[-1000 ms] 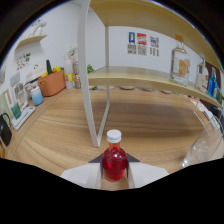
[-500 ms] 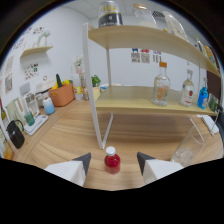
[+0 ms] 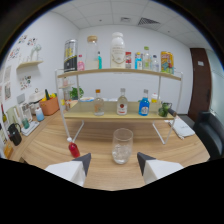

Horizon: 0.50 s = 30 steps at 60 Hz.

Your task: Make me a cup of Vodka Sunrise.

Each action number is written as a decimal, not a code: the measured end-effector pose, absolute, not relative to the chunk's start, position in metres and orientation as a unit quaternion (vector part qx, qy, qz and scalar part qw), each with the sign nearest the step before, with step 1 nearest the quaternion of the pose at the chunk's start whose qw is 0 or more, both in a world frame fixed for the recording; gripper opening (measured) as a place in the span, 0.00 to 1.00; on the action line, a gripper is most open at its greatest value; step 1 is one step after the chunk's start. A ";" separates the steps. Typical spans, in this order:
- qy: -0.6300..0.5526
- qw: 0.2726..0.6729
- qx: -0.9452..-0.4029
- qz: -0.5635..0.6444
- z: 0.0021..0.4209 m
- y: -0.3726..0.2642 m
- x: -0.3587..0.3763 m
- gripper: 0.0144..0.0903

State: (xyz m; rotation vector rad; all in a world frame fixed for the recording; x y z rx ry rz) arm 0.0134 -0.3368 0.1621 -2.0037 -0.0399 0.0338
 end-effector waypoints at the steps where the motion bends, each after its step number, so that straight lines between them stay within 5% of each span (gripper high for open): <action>1: -0.015 0.539 -0.842 0.011 0.165 -0.337 0.020 0.95; 30: 0.029 0.676 -0.737 0.003 0.389 -0.205 0.192 0.94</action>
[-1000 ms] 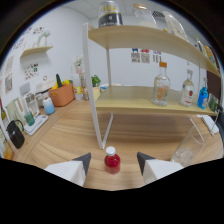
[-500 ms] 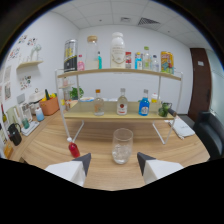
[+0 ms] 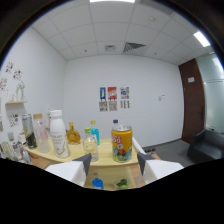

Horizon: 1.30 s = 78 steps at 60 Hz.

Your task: Make me a cup of Vodka Sunrise.

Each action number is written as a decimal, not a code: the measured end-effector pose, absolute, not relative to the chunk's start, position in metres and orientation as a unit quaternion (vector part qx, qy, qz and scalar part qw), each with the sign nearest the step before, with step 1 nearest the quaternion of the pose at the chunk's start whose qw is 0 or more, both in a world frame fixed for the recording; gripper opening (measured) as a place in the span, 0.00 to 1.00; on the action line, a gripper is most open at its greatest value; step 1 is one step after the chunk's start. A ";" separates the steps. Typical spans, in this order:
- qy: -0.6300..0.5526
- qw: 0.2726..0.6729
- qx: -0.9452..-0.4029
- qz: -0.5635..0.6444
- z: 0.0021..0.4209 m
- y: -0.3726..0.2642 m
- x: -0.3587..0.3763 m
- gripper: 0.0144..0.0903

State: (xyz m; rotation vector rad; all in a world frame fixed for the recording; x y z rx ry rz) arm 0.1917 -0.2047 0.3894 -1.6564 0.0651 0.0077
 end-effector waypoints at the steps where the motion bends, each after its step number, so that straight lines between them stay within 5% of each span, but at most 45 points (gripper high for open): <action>1: 0.029 0.678 -0.734 0.004 0.392 -0.197 0.194 0.94; 13: 0.021 0.675 -0.738 0.004 0.397 -0.131 0.212 0.91; 21: 0.021 0.657 -0.753 0.025 0.382 -0.113 0.213 0.77; 28: 0.018 0.661 -0.750 0.018 0.381 -0.108 0.215 0.52; 42: 0.012 0.656 -0.755 0.008 0.383 -0.109 0.216 0.49; 58: 0.007 0.695 -0.719 0.018 0.435 -0.171 0.200 0.48; 66: 0.017 0.672 -0.740 0.037 0.393 -0.207 0.180 0.48; 78: 0.044 0.592 -0.803 0.046 0.253 -0.226 0.148 0.48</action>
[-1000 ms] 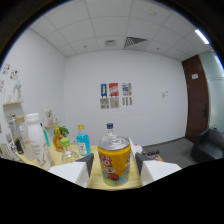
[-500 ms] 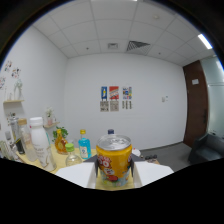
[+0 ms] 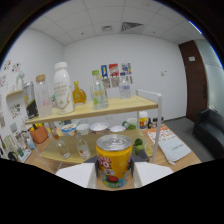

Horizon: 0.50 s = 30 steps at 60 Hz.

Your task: Make me a cup of Vodka Sunrise.

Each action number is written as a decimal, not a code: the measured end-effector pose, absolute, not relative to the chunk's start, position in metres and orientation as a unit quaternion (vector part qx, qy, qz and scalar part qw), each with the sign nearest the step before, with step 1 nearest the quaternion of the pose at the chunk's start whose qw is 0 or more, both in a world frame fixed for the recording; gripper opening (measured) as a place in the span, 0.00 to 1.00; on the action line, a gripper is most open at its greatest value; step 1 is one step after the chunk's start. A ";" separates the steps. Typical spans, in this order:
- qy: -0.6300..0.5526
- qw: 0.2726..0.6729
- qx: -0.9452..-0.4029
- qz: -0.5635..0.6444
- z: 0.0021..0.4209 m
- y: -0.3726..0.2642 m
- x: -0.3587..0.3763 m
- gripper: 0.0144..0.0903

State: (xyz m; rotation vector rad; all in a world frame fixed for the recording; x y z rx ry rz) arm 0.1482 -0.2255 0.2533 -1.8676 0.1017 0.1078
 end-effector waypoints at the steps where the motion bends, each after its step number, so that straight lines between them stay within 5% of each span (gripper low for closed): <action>1: 0.045 0.586 -0.807 0.045 0.243 -0.226 0.146 0.48; 13: 0.053 0.551 -0.832 0.027 0.166 -0.229 0.131 0.48; 30: -0.147 0.533 -0.809 -0.198 0.167 -0.220 0.134 0.48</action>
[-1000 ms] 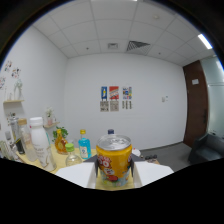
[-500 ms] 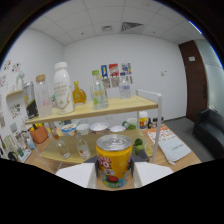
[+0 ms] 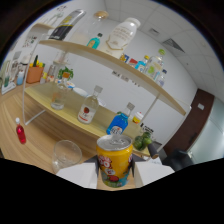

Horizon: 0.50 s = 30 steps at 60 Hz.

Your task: Make me a cup of Vodka Sunrise.

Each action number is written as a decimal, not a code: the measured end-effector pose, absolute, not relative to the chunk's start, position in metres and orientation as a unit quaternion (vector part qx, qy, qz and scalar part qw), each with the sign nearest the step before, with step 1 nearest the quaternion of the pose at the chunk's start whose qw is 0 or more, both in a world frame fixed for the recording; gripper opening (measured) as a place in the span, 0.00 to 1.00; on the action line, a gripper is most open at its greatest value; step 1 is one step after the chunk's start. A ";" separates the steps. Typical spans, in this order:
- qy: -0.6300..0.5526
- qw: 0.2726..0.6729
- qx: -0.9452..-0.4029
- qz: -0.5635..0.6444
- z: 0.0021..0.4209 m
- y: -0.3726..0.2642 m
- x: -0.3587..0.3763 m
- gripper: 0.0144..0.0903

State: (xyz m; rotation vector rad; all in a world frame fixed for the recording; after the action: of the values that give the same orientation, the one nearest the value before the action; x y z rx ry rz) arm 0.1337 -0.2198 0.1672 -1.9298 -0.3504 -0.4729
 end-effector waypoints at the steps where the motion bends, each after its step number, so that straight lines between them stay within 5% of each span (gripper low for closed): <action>1: -0.162 0.529 -0.804 -0.216 0.168 -0.219 0.135 0.48; 30: -0.531 0.389 -0.525 -0.540 0.213 -0.203 0.103 0.48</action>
State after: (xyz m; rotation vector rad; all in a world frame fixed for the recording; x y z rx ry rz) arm 0.1032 -0.2029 0.2125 -1.3339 -1.3508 -1.3725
